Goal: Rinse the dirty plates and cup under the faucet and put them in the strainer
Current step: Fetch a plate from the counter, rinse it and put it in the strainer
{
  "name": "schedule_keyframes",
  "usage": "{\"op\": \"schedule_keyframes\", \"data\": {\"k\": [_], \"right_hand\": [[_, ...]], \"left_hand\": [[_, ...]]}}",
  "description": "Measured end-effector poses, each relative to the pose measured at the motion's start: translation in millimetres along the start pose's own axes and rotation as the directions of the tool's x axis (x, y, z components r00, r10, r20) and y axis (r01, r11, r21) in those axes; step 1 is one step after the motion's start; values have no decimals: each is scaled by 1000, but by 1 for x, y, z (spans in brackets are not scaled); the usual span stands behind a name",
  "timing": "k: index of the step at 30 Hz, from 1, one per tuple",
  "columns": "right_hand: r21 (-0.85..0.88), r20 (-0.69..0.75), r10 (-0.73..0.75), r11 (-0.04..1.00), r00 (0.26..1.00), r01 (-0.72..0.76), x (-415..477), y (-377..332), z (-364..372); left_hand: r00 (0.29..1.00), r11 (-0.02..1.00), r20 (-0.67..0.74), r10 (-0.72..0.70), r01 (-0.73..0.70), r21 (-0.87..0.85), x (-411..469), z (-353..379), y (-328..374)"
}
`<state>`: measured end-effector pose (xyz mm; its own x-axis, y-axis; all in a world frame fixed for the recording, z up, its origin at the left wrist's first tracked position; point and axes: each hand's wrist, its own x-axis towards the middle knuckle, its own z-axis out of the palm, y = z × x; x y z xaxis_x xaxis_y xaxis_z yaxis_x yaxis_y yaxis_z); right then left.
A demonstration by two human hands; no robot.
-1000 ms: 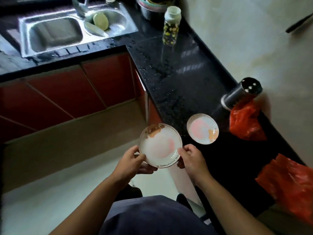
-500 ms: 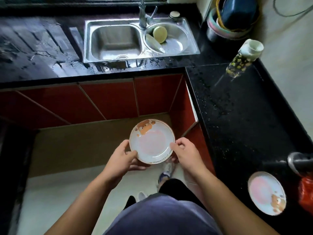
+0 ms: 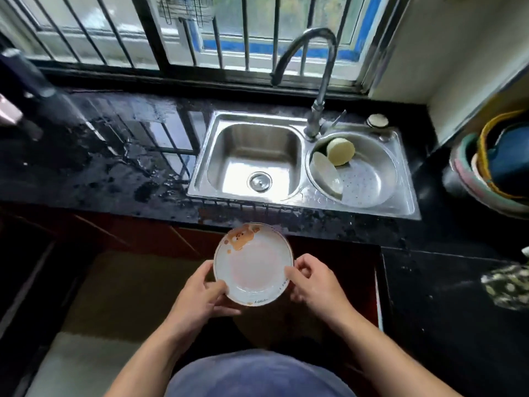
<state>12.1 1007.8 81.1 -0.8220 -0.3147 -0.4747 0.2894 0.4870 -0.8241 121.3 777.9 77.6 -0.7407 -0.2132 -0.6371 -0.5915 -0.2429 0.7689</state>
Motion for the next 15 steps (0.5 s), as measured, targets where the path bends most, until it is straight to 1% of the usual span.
{"op": "schedule_keyframes", "data": {"k": [2, 6, 8, 9, 10, 12, 13, 15], "right_hand": [[-37, 5, 11, 999, 1000, -11, 40, -22, -14], [37, -84, 77, 997, 993, -74, 125, -57, -43], [10, -149, 77, 997, 986, -77, 164, -71, -61], [-55, -208, 74, 995, 975, -88, 179, -77, -71], [-158, -282, 59, 982, 958, -107, 194, -84, -81], [-378, -398, 25, 906, 917, -189, 225, -98, -106], [-413, -439, 24, 883, 898, -225, 243, -108, -120], [-373, -504, 51, 888, 862, -270, 291, -125, -150]], "left_hand": [[999, 999, -30, -12, 11, -39, 29, 3, 29], [997, 994, -72, -42, 35, -102, 101, 9, 77], [997, 995, -78, -21, 13, -97, 145, 8, 98], [997, 996, -76, -23, 16, -90, 166, 7, 109], [997, 996, -69, -30, 23, -87, 185, 6, 122], [998, 995, -44, -40, 36, -90, 224, 5, 145], [999, 995, -33, -43, 40, -93, 243, 6, 157], [998, 994, -27, -54, 51, -97, 276, 11, 182]]}}
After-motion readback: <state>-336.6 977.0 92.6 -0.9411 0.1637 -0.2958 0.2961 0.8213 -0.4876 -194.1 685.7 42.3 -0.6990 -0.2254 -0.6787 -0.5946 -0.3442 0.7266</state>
